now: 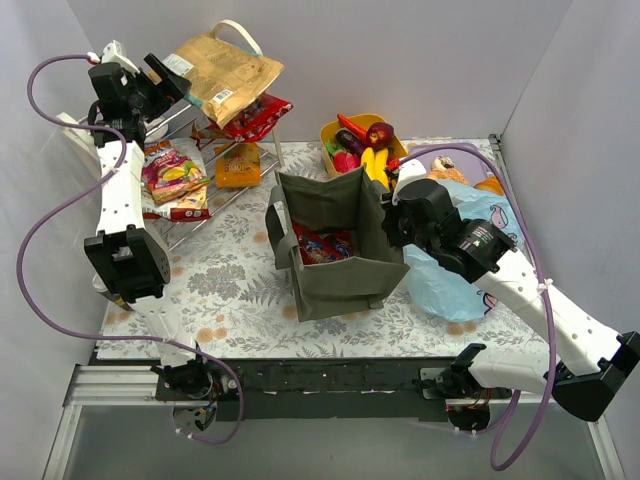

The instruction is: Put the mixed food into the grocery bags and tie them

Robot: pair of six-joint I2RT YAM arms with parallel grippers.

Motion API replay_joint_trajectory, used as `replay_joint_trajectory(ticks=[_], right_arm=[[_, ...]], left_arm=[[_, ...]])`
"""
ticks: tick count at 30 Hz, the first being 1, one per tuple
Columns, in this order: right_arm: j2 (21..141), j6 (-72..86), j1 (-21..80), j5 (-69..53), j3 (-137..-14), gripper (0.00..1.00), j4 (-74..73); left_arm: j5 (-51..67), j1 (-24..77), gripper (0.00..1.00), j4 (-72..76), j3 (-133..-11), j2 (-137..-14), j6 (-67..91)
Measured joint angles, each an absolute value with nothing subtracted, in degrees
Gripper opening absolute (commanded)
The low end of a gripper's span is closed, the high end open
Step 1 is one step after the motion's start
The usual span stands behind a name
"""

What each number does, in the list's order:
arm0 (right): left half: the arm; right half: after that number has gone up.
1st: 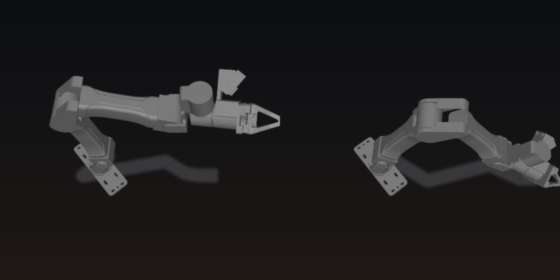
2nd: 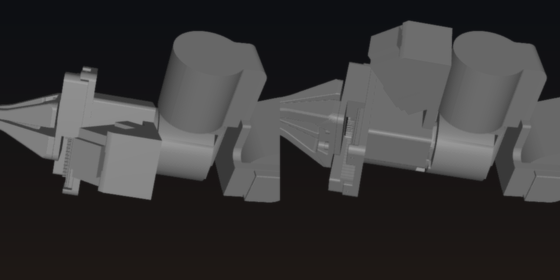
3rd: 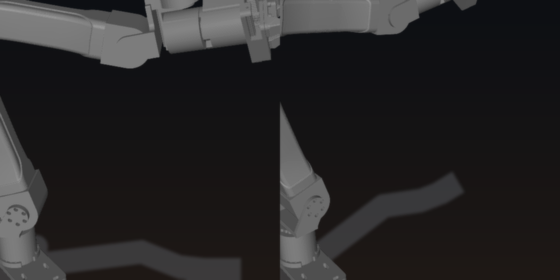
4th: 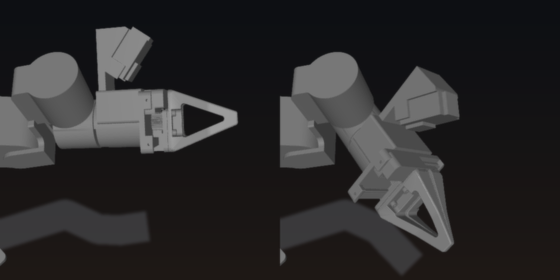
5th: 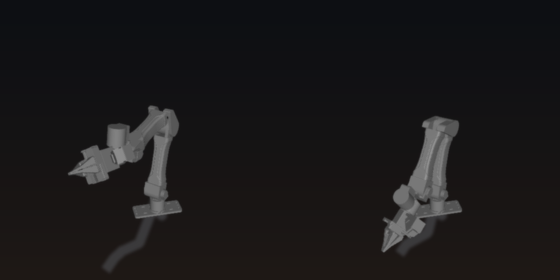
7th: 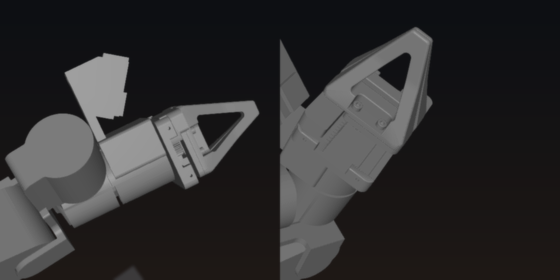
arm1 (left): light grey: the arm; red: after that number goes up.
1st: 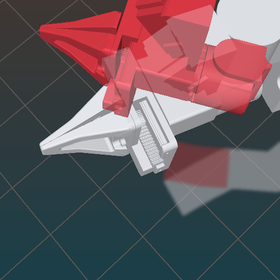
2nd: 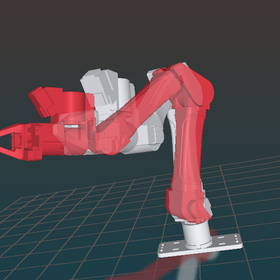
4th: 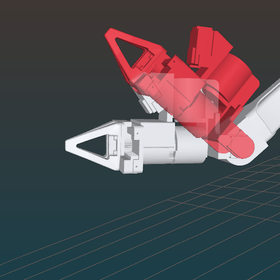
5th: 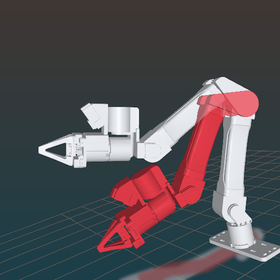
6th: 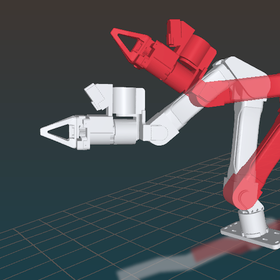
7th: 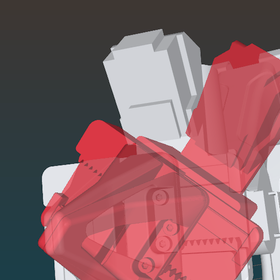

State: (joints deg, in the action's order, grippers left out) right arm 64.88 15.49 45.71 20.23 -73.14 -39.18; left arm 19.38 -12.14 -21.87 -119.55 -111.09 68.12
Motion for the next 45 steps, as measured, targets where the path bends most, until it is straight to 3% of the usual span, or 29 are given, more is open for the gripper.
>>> replay_joint_trajectory(ticks=[5, 11, 17, 26, 30, 31, 32, 33, 36, 41, 42, 45], right_arm=[[65.0, 15.5, 45.7, 20.3, -73.1, 0.02, -39.2], [65.0, 15.5, 45.7, 20.2, -73.1, 0.02, -39.2], [64.9, 15.5, 45.7, 20.2, -73.1, 0.02, -39.2], [63.0, 16.4, 45.7, 19.7, -72.1, 0.02, -39.0], [62.4, 16.5, 45.7, 19.5, -71.4, 0.02, -39.1], [62.3, 16.6, 45.7, 19.5, -71.4, 0.02, -39.1], [62.3, 16.6, 45.7, 19.5, -71.4, 0.02, -39.1], [62.2, 16.6, 45.7, 19.5, -71.4, 0.02, -39.1], [61.9, 16.6, 45.7, 19.5, -71.4, 0.02, -39.2], [61.3, 16.8, 45.7, 19.3, -71.3, 0.02, -40.1], [61.1, 16.8, 45.7, 19.3, -71.3, 0.02, -40.3], [60.4, 16.8, 45.7, 19.3, -71.0, 0.02, -40.5]], left_arm=[[20.4, -12.2, 0.66, -20.8, -120.2, -112.0, 68.8], [20.7, -12.2, 0.64, -18.5, -118.3, -111.2, 69.0], [20.8, -10.9, 0.53, -11.1, -103.5, -101.9, 69.1], [20.3, -10.0, 0.02, -6.6, -98.0, -98.2, 69.5], [20.1, -10.0, 0.00, -6.0, -97.8, -98.2, 69.5], [20.1, -10.0, 0.01, -6.0, -97.8, -98.1, 69.5], [20.0, -10.0, 0.28, -6.0, -97.8, -98.1, 69.5], [20.0, -10.0, 0.44, -6.0, -97.8, -98.1, 69.5], [20.0, -9.9, 0.66, -6.1, -97.8, -98.0, 69.4], [19.9, -9.8, 0.75, -8.0, -98.6, -98.0, 69.2], [19.9, -9.7, 0.82, -8.4, -98.9, -98.0, 69.0], [20.1, -9.5, 0.88, -9.0, -99.4, -98.0, 68.1]])
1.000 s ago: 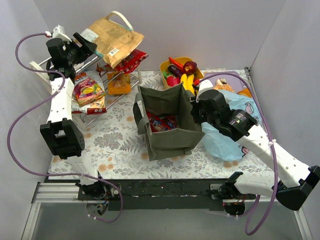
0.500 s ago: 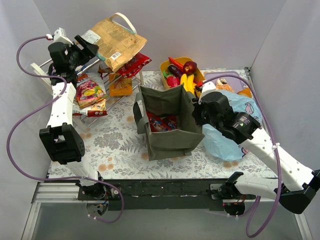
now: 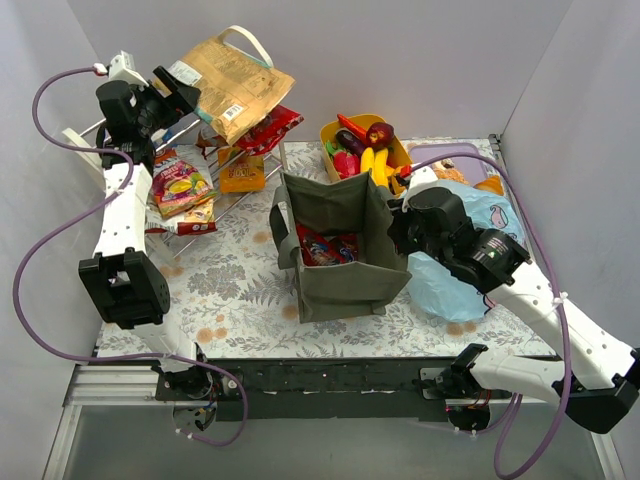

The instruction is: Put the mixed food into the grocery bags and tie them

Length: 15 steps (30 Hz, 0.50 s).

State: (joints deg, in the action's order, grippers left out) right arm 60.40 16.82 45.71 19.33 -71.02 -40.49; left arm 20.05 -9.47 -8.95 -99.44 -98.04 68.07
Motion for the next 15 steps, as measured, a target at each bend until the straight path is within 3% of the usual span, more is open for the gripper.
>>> replay_joint_trajectory(ticks=[2, 7, 15], right_arm=[[59.9, 16.8, 45.7, 19.3, -70.8, 0.02, -40.6], [59.5, 17.0, 45.7, 19.3, -70.6, 0.02, -40.6], [59.5, 17.3, 45.7, 19.3, -70.6, 0.02, -40.6]], left_arm=[[20.0, -9.3, 0.95, -8.8, -100.1, -97.8, 67.1], [21.1, -9.1, 0.97, -8.8, -100.9, -94.8, 63.1], [21.9, -8.5, 0.87, -9.0, -104.4, -90.6, 56.7]])
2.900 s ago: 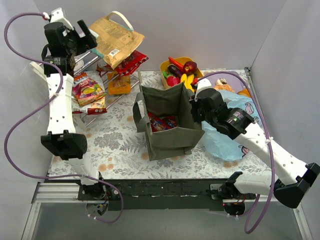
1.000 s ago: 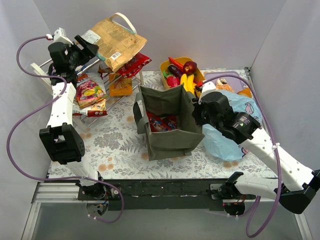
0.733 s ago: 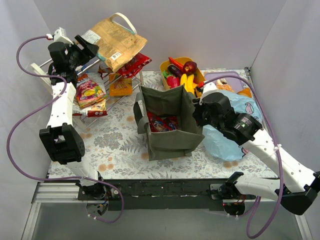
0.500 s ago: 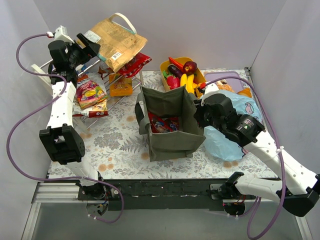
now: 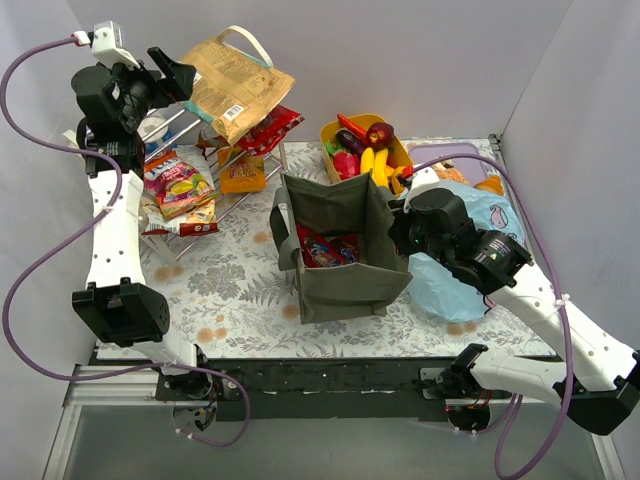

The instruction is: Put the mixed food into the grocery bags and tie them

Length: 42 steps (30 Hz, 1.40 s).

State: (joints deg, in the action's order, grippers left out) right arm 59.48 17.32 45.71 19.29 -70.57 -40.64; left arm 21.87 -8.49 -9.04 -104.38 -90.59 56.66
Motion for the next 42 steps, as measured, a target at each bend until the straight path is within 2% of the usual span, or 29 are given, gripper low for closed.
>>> replay_joint_trajectory(ticks=[2, 15, 42], right_arm=[[59.3, 17.5, 45.7, 19.3, -70.5, 0.02, -40.6], [58.9, 17.8, 45.7, 19.3, -70.4, 0.02, -40.7], [59.3, 17.8, 45.7, 18.4, -70.3, 0.02, -40.5]], left_arm=[[22.0, -8.5, 0.83, -9.9, -105.6, -91.2, 56.3], [22.8, -8.4, 0.78, -20.9, -113.0, -101.5, 58.2], [14.4, -6.8, 0.80, -25.9, -113.1, -101.7, 58.5]])
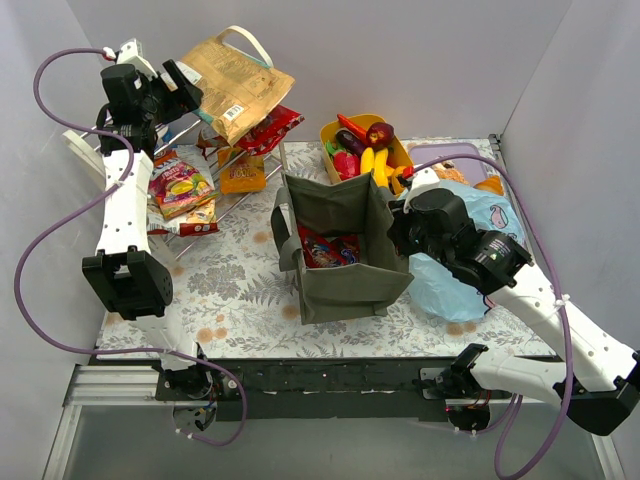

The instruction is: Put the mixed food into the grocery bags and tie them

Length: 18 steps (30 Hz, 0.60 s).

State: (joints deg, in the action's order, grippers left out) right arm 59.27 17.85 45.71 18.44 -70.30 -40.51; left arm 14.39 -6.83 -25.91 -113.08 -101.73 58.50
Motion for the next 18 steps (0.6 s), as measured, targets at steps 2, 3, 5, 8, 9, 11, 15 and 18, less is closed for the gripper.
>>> replay_joint_trajectory(ticks=[2, 3, 5, 8, 9, 11, 15, 18], right_arm=[[59.4, 17.8, 45.7, 18.2, -70.3, 0.02, -40.4], [59.4, 17.8, 45.7, 18.2, -70.3, 0.02, -40.4], [59.4, 17.8, 45.7, 18.2, -70.3, 0.02, -40.4], [59.4, 17.8, 45.7, 18.2, -70.3, 0.02, -40.4], [59.4, 17.8, 45.7, 18.2, -70.3, 0.02, -40.4], [59.3, 17.8, 45.7, 18.2, -70.3, 0.02, -40.4], [59.3, 17.9, 45.7, 18.2, -70.2, 0.02, -40.4], [59.1, 17.9, 45.7, 18.3, -69.8, 0.02, -40.2]], left_arm=[[14.4, -6.8, 0.77, -26.1, -113.1, -101.7, 58.7], [14.4, -6.8, 0.73, -26.2, -113.1, -101.7, 58.8], [14.4, -6.8, 0.64, -26.2, -113.1, -101.7, 59.0], [14.5, -6.8, 0.56, -25.1, -112.7, -101.7, 59.4], [14.6, -6.8, 0.54, -24.5, -112.4, -101.7, 59.4], [14.7, -6.8, 0.52, -23.5, -111.7, -101.7, 59.7], [14.7, -6.8, 0.36, -21.7, -111.0, -101.7, 60.4], [15.1, -6.9, 0.22, -20.3, -110.9, -101.7, 61.1]])
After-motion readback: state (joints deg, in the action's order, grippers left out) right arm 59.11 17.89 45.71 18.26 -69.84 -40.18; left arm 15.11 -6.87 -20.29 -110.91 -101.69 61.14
